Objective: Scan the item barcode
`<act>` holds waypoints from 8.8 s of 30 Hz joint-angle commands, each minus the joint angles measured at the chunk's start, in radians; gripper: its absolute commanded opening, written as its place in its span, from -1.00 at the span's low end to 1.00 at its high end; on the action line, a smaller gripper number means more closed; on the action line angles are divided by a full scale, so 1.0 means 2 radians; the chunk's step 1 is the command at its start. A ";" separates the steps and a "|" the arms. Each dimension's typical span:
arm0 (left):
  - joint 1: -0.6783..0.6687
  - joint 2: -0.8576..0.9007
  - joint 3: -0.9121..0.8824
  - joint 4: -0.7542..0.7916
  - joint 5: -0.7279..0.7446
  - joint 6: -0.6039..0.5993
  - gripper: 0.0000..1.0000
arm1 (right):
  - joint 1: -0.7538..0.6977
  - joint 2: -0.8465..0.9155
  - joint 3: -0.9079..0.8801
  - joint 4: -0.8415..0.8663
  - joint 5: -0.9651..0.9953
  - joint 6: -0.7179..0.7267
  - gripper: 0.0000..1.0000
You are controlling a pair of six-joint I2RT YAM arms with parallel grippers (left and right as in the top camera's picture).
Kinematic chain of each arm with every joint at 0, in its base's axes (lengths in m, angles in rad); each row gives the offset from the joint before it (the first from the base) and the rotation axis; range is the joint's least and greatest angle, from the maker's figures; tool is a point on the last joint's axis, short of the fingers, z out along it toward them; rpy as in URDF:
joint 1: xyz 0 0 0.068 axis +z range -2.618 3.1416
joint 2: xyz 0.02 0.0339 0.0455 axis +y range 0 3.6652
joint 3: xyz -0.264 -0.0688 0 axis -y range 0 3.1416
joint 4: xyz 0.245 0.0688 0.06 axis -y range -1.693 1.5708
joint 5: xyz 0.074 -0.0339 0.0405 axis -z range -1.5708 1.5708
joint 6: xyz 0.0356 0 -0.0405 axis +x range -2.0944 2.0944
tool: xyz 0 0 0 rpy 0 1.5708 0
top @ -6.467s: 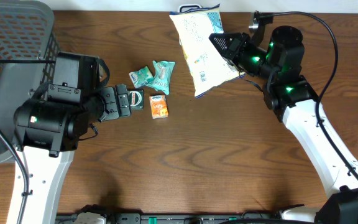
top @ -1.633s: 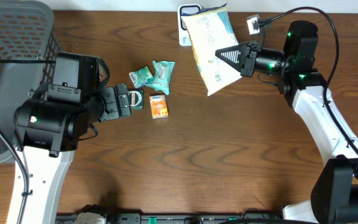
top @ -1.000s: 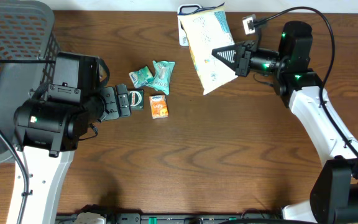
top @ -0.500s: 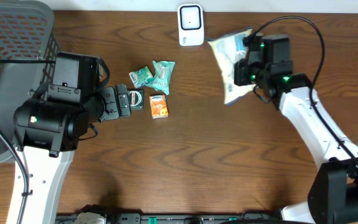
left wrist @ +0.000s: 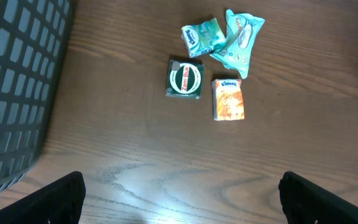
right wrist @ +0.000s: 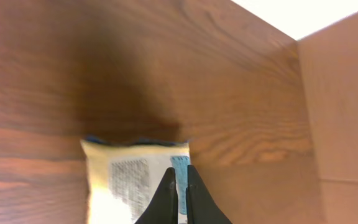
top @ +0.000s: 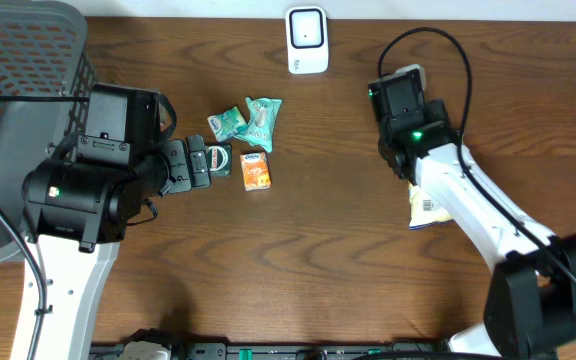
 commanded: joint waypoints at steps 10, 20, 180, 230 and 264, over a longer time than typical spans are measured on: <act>-0.001 -0.001 0.005 0.000 -0.005 0.001 0.95 | 0.044 0.073 0.003 -0.017 0.098 -0.008 -0.98; -0.001 -0.001 0.005 0.000 -0.005 0.001 0.96 | 0.052 0.074 0.004 -0.020 -0.017 0.005 -0.07; -0.001 -0.001 0.005 0.000 -0.005 0.001 0.95 | 0.010 0.115 0.125 -0.277 -0.307 0.126 0.84; -0.001 -0.001 0.005 0.000 -0.005 0.001 0.95 | 0.013 0.115 0.158 -0.050 -0.412 0.136 -0.98; -0.001 -0.001 0.005 0.000 -0.005 0.001 0.95 | -0.001 0.171 0.208 0.245 -0.392 -0.021 -0.98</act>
